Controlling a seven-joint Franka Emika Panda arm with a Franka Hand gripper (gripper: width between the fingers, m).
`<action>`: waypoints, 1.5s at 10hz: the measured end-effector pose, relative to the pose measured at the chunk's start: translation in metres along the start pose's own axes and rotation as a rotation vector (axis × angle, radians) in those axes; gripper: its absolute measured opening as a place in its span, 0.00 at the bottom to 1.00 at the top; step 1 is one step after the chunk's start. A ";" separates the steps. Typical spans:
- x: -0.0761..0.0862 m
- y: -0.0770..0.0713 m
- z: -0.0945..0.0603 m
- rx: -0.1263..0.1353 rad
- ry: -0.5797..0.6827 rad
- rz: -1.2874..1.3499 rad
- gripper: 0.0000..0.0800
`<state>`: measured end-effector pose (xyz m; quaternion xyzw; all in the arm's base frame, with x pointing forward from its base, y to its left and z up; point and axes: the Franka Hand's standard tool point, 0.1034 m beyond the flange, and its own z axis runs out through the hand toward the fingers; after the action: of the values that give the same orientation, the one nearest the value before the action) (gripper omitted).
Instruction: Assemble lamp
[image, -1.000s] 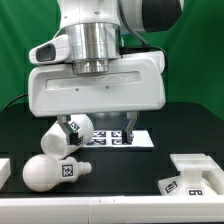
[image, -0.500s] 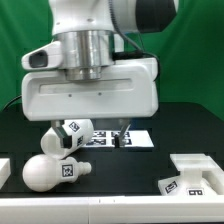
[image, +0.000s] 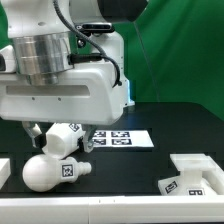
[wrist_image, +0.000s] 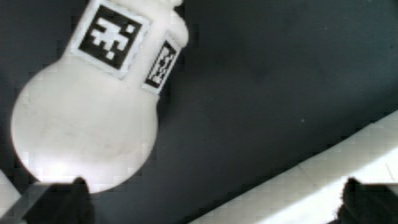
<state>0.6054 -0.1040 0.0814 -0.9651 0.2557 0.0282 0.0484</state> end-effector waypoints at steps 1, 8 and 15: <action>0.000 0.000 0.000 0.000 0.000 0.000 0.87; 0.017 0.042 0.000 0.094 -0.148 0.148 0.87; -0.017 0.072 0.025 0.146 -0.764 0.319 0.87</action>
Offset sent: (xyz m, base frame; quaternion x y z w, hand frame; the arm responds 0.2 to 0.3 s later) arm -0.0001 -0.0685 0.0002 0.0715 -0.0494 0.1081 0.9903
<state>0.5540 -0.1553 0.0517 -0.8276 0.3671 0.3729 0.2031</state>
